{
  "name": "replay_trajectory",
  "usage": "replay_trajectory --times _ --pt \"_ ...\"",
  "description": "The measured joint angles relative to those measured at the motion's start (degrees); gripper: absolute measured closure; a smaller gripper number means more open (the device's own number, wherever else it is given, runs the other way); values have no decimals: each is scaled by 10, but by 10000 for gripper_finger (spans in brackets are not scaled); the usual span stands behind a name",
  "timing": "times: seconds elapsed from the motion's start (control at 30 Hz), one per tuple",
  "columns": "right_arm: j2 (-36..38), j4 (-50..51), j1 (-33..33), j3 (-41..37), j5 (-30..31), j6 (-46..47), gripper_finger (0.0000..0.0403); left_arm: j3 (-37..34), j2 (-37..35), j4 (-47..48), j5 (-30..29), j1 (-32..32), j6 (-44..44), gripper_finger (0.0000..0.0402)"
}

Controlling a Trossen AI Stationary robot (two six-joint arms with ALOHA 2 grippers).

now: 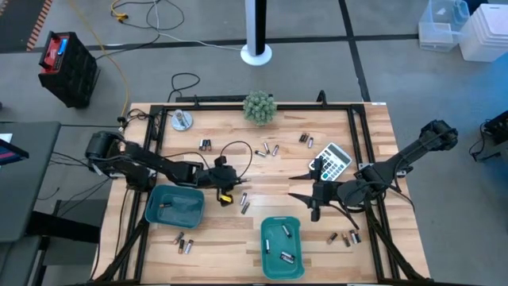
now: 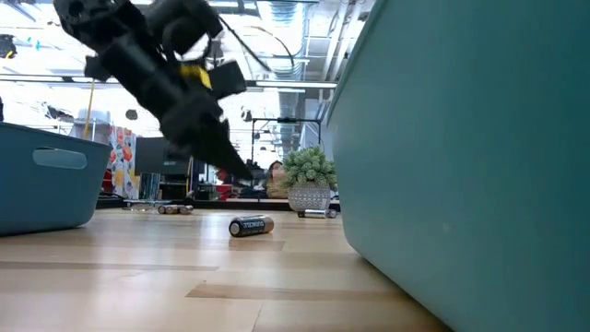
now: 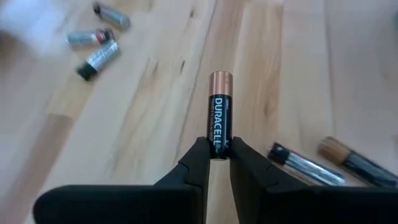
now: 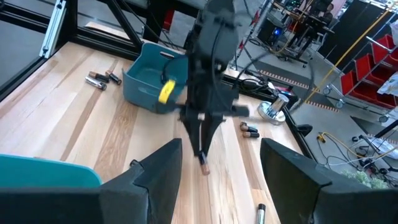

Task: Sort batteries
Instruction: Put the black battery into the blue bin

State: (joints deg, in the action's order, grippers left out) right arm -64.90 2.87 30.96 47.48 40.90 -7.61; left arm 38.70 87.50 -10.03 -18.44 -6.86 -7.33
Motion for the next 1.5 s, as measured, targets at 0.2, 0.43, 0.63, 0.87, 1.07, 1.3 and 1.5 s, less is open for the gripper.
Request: replay_trajectory --times 0.2,0.43,0.63,0.87,1.07,1.3,1.5 --pt "0 2 0 0 0 -1 168 1 -114 89 30 -27 18 367" --pt "0 14 0 0 0 -4 168 1 -279 246 64 -93 -58 367" --pt "0 14 0 0 0 -1 168 1 -371 342 53 -153 -221 367" --pt "0 16 0 0 0 -1 168 1 -375 468 58 -222 -452 367" --pt "0 22 0 0 0 1 168 1 -368 553 62 -254 -602 367" --pt "0 24 0 0 0 3 168 1 -367 648 64 -284 -712 366" --pt "0 24 0 0 0 7 168 1 -368 659 55 -286 -741 281"
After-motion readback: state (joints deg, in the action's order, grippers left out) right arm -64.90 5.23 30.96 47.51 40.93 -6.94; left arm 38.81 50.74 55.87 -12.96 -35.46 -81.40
